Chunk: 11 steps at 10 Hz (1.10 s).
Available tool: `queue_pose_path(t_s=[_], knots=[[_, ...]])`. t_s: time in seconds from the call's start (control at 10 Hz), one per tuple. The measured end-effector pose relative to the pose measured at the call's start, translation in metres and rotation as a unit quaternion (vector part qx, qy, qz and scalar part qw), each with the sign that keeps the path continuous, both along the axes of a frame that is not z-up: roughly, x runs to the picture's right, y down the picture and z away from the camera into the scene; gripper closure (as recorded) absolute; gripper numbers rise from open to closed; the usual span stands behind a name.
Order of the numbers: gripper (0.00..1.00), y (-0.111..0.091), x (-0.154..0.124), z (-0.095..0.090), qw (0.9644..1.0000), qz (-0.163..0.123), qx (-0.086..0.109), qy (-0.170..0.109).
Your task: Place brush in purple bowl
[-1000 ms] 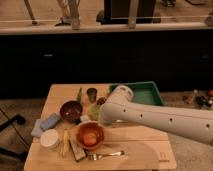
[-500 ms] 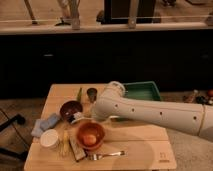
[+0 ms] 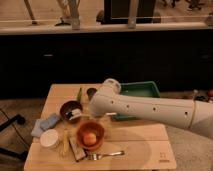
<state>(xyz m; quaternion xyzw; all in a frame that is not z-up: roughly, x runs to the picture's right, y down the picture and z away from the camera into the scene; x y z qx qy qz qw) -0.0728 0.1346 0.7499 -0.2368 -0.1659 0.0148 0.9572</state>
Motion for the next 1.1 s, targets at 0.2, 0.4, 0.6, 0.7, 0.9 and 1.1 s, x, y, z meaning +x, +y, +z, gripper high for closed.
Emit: queue_pose_path(t_s=[0.2,0.4,0.6,0.7,0.9,1.1], knots=[[1.0,-0.005,-0.009,0.014,1.0,-0.001,-0.004,0.001],[1.0,-0.01,-0.022,0.026,1.0,-0.003,-0.008,-0.002],[1.0,-0.012,-0.046,0.035,0.9998,-0.012,-0.011,-0.012],[1.0,-0.012,-0.053,0.037,0.9997,-0.015,-0.013,-0.015],[1.0,-0.012,-0.065,0.042,0.9995,-0.023,-0.014,-0.019],[1.0,-0.012,-0.079,0.045,0.9992,-0.03,-0.015,-0.023]])
